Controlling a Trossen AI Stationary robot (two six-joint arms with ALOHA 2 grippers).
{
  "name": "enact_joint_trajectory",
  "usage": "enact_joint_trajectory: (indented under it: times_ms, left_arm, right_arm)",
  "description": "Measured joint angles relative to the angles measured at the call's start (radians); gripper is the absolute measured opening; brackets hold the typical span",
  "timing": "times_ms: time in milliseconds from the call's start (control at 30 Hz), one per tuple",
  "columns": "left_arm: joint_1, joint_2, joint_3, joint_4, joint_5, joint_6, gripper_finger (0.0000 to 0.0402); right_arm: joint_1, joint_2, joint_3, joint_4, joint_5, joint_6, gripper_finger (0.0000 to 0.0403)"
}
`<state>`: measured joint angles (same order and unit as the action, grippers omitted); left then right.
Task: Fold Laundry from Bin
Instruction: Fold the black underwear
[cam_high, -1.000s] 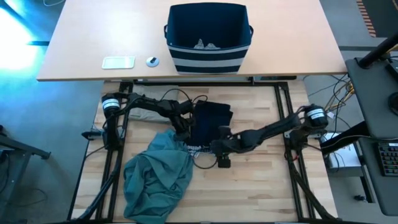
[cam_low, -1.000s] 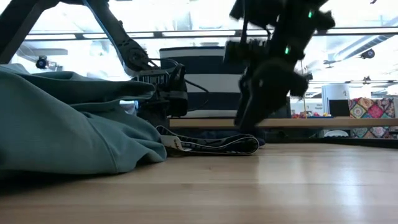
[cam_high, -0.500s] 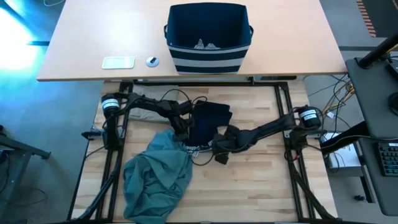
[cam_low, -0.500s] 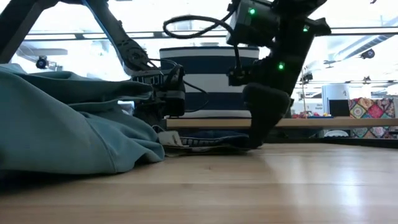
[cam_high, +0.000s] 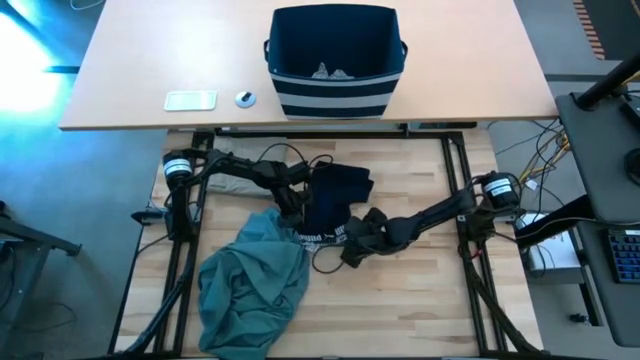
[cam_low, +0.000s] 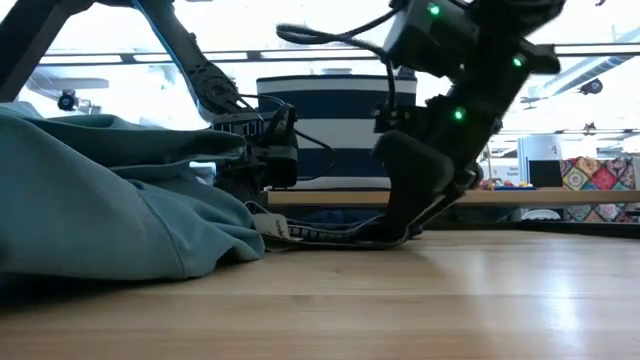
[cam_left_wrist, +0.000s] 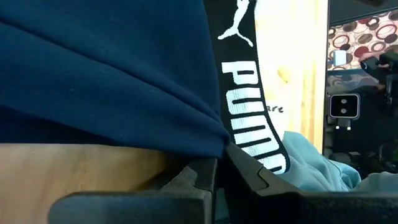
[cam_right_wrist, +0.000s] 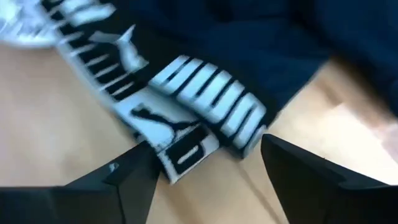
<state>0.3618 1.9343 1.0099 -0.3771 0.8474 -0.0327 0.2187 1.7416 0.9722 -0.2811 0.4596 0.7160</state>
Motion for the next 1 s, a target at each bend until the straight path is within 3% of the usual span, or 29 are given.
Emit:
enact_joint_trajectory:
  times_ms: [133, 333, 633, 767, 1000]
  left_arm:
    - [0.0, 0.0, 0.0, 0.0, 0.0, -0.002, 0.0]
    - [0.0, 0.0, 0.0, 0.001, 0.007, -0.005, 0.0]
    - [0.0, 0.0, -0.001, 0.003, 0.027, -0.005, 0.0]
    - [0.0, 0.0, -0.001, 0.003, 0.029, -0.007, 0.0]
    - [0.001, -0.01, 0.006, -0.004, 0.008, -0.038, 0.0]
  right_arm:
    - [0.009, 0.008, -0.065, 0.056, 0.167, 0.138, 0.0294]
    - [0.008, 0.028, -0.148, 0.172, 0.235, 0.207, 0.0277]
    - [-0.055, 0.09, -0.182, 0.51, 0.269, -0.025, 0.0176]
    - [-0.106, 0.112, -0.18, 0.543, 0.252, -0.034, 0.0132]
    - [-0.149, 0.083, -0.179, 0.545, 0.134, -0.066, 0.0038]
